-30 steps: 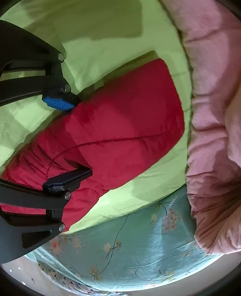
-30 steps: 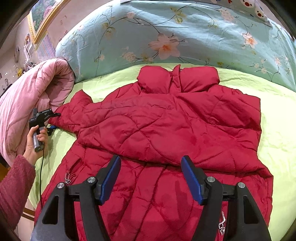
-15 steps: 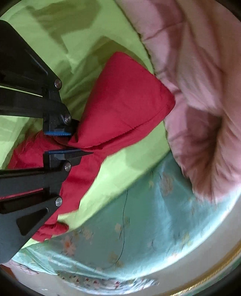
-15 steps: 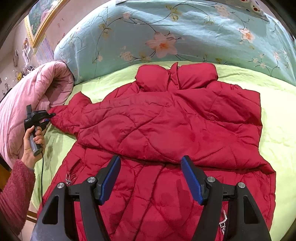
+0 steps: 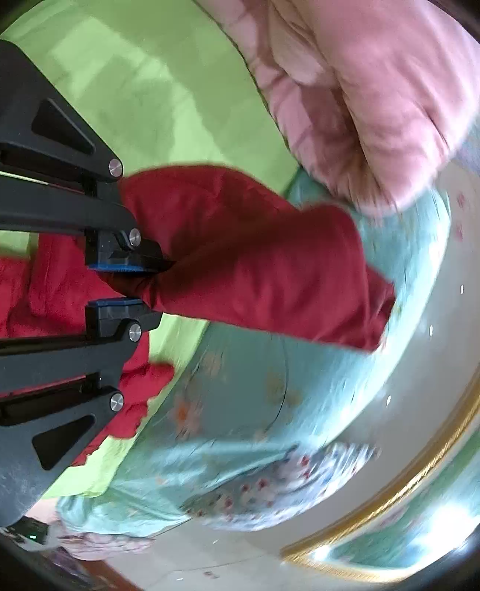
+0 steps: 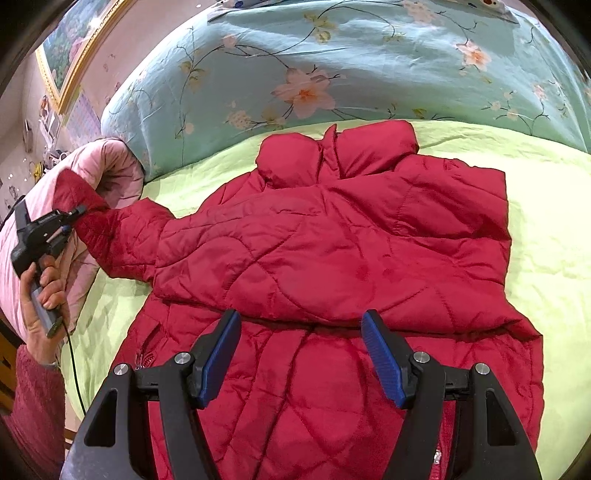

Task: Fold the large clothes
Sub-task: 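Lift the sleeve with the left gripper, lay it across the body, release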

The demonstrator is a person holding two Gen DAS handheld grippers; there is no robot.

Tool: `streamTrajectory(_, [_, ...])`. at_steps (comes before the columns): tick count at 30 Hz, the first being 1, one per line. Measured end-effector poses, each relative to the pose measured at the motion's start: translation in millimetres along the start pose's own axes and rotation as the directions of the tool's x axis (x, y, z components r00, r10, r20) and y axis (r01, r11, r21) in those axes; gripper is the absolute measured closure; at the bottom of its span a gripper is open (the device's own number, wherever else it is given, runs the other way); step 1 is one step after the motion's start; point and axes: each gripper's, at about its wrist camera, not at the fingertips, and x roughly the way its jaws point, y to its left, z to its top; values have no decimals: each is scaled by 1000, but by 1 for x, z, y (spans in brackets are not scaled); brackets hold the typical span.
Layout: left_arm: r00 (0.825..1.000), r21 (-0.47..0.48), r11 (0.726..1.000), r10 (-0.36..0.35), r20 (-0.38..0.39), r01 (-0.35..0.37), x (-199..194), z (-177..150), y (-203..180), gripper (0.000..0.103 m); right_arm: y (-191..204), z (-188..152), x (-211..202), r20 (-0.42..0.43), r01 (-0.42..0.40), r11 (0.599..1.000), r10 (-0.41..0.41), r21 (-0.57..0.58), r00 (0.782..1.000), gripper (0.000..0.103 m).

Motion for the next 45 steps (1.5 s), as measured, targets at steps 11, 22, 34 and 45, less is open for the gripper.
streamTrajectory(11, [978, 151, 969, -179, -104, 193, 7, -43, -107, 96, -30, 5, -19, 43, -25, 996, 21, 88, 999, 34])
streamTrajectory(22, [955, 354, 901, -172, -242, 252, 47, -125, -196, 96, -56, 17, -28, 110, -165, 959, 143, 230, 984, 32])
streamTrajectory(34, [942, 555, 802, -27, -335, 220, 89, -221, -233, 96, -92, 40, 13, 146, -373, 831, 344, 413, 927, 20])
streamTrajectory(45, [914, 542, 802, -14, -405, 252, 96, -224, -229, 91, -99, 53, 72, 83, -366, 778, 379, 510, 922, 76])
